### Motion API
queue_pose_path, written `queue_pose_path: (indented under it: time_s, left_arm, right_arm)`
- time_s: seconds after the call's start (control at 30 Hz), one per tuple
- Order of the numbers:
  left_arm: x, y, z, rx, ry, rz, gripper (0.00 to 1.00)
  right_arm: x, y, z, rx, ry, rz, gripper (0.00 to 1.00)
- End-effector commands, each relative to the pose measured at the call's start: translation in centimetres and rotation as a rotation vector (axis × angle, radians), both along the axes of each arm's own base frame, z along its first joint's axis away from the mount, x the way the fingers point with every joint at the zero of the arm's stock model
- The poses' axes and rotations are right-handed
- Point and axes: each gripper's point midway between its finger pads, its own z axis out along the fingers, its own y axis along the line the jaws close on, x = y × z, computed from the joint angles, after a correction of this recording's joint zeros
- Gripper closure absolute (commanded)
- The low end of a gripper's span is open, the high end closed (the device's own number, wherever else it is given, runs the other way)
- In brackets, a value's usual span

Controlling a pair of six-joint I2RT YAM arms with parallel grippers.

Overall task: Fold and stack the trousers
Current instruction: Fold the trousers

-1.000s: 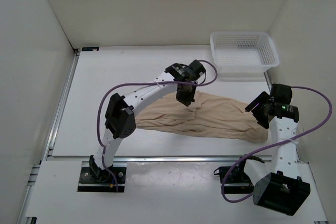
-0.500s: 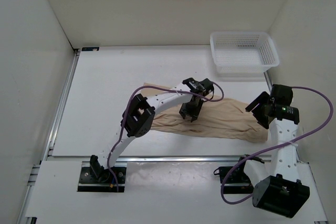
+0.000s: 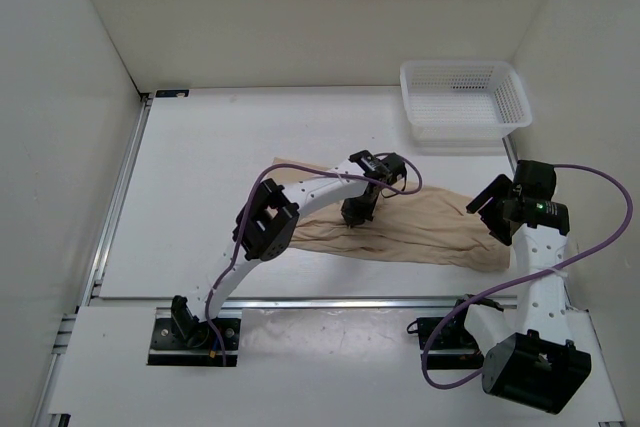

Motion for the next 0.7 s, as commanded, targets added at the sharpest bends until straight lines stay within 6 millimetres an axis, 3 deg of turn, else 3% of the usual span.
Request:
queue_pose_path:
  time_s: [0.0, 0.2, 0.33, 0.47, 0.53, 0.67]
  left_arm:
    - [1.4, 0.1, 3.2, -0.006, -0.090, 0.021, 0.89]
    - [0.6, 0.4, 8.4, -0.094, -0.117, 0.019, 0.89]
    - [-0.5, 0.0, 8.5, -0.126, -0.059, -0.026, 0.89]
    - [-0.9, -0.5, 7.4, -0.128, -0.021, -0.032, 0.82]
    - [-0.4, -0.8, 6.4, -0.114, -0.025, -0.029, 0.90]
    - [0.3, -1.8, 6.6, -0.133, -0.043, -0.029, 0.90]
  right_arm:
    - [0.2, 0.3, 0.6, -0.005, -0.013, 0.033, 0.26]
    - [0.2, 0.3, 0.6, -0.005, -0.013, 0.033, 0.26]
    - [0.2, 0.3, 0.6, -0.005, -0.013, 0.033, 0.26]
    - [0.2, 0.3, 0.6, -0.005, -0.013, 0.033, 0.26]
    - [0.2, 0.3, 0.6, -0.005, -0.013, 0.033, 0.26]
    - [0.2, 0.3, 0.6, -0.005, -0.013, 0.033, 0.26]
